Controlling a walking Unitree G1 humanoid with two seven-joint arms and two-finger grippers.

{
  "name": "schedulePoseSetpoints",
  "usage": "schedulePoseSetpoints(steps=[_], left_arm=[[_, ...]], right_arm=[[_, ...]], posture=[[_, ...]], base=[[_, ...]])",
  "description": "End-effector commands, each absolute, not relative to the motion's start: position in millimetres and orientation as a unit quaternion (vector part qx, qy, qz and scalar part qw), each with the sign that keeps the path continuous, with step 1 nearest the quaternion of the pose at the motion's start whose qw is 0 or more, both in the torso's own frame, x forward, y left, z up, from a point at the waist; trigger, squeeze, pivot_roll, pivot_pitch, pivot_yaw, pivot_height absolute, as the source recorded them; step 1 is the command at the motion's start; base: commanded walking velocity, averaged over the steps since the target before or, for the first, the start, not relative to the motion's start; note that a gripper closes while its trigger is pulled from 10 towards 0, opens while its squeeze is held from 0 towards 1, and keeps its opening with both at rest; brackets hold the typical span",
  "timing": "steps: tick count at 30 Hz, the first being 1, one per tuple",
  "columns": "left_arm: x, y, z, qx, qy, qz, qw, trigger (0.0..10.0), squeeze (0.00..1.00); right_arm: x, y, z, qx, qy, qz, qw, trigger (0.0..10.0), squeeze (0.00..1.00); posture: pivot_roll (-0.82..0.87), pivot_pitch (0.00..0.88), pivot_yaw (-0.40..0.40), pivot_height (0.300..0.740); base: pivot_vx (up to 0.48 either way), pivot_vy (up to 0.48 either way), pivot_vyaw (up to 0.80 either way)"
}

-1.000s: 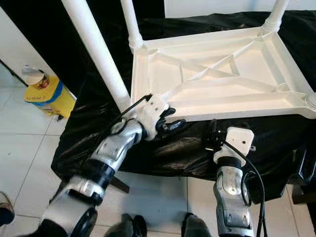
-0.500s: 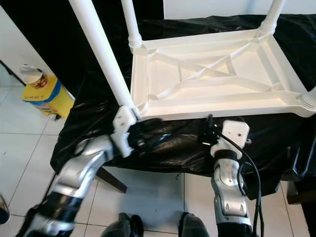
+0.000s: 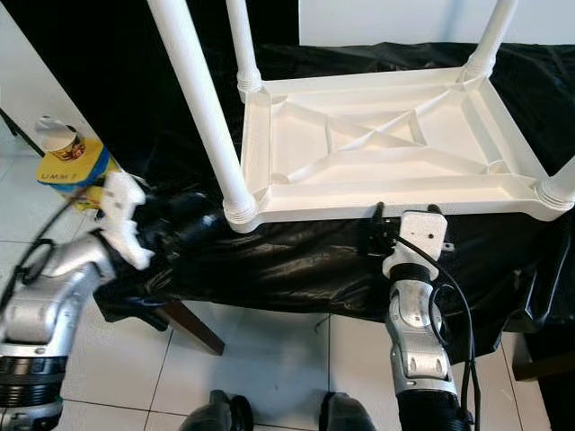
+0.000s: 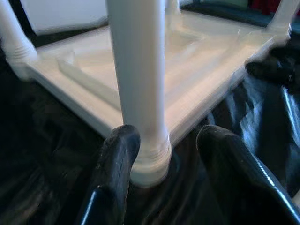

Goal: Building children table

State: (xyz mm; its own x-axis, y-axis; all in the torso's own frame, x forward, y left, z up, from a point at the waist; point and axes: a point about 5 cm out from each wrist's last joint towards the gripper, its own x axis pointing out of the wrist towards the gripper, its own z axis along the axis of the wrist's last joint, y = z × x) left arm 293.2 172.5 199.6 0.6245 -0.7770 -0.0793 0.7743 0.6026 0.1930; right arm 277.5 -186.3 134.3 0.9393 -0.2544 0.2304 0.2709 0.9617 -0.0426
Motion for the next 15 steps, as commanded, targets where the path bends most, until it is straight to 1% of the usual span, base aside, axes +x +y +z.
schedulePoseSetpoints(steps=[1, 2, 4, 5, 7, 8, 9, 10, 13, 14, 15], left_arm=[[310, 188, 193, 0.112, 0.029, -0.373, 0.921, 10.0, 0.0], [316, 189, 192, 0.109, 0.034, -0.353, 0.929, 10.0, 0.0], [316, 189, 192, 0.109, 0.034, -0.353, 0.929, 10.0, 0.0], [321, 189, 192, 0.111, 0.032, -0.339, 0.934, 10.0, 0.0], [336, 184, 196, 0.116, 0.016, -0.307, 0.944, 10.0, 0.0], [336, 184, 196, 0.116, 0.016, -0.307, 0.944, 10.0, 0.0], [345, 182, 198, 0.122, 0.011, -0.294, 0.948, 10.0, 0.0], [345, 182, 198, 0.122, 0.011, -0.294, 0.948, 10.0, 0.0], [366, 175, 204, 0.131, 0.003, -0.261, 0.956, 10.0, 0.0], [366, 175, 204, 0.131, 0.003, -0.261, 0.956, 10.0, 0.0], [373, 173, 206, 0.134, 0.0, -0.247, 0.96, 10.0, 0.0]], right_arm=[[272, -191, 129, -0.025, -0.105, -0.151, 0.983, 10.0, 0.0], [271, -194, 128, -0.023, -0.104, -0.156, 0.982, 10.0, 0.0], [271, -194, 128, -0.023, -0.104, -0.156, 0.982, 10.0, 0.0], [270, -195, 127, -0.02, -0.102, -0.163, 0.981, 10.0, 0.0], [268, -206, 123, -0.01, -0.087, -0.216, 0.972, 10.0, 0.0], [268, -206, 123, -0.01, -0.087, -0.216, 0.972, 10.0, 0.0], [266, -213, 119, -0.008, -0.079, -0.25, 0.965, 10.0, 0.0], [266, -213, 119, -0.008, -0.079, -0.25, 0.965, 10.0, 0.0], [261, -224, 111, 0.001, -0.059, -0.308, 0.95, 10.0, 0.0], [261, -224, 111, 0.001, -0.059, -0.308, 0.95, 10.0, 0.0], [261, -226, 109, 0.008, -0.053, -0.317, 0.947, 10.0, 0.0]], posture=[[-0.05, 0.087, 0.016, 0.74], [-0.05, 0.084, 0.018, 0.74], [-0.05, 0.084, 0.018, 0.74], [-0.05, 0.082, 0.018, 0.74], [-0.06, 0.065, 0.012, 0.74], [-0.06, 0.065, 0.012, 0.74], [-0.05, 0.06, 0.009, 0.74], [-0.05, 0.06, 0.009, 0.74], [-0.06, 0.042, 0.009, 0.74], [-0.06, 0.042, 0.009, 0.74], [-0.06, 0.037, 0.012, 0.74]], base=[[0.0, 0.0, 0.0], [0.0, 0.0, 0.0], [0.0, 0.0, 0.0], [0.0, 0.0, 0.0], [0.0, 0.0, 0.0], [0.0, 0.0, 0.0], [0.0, 0.0, 0.0], [0.0, 0.0, 0.0], [0.0, 0.0, 0.0], [0.0, 0.0, 0.0], [0.0, 0.0, 0.0]])
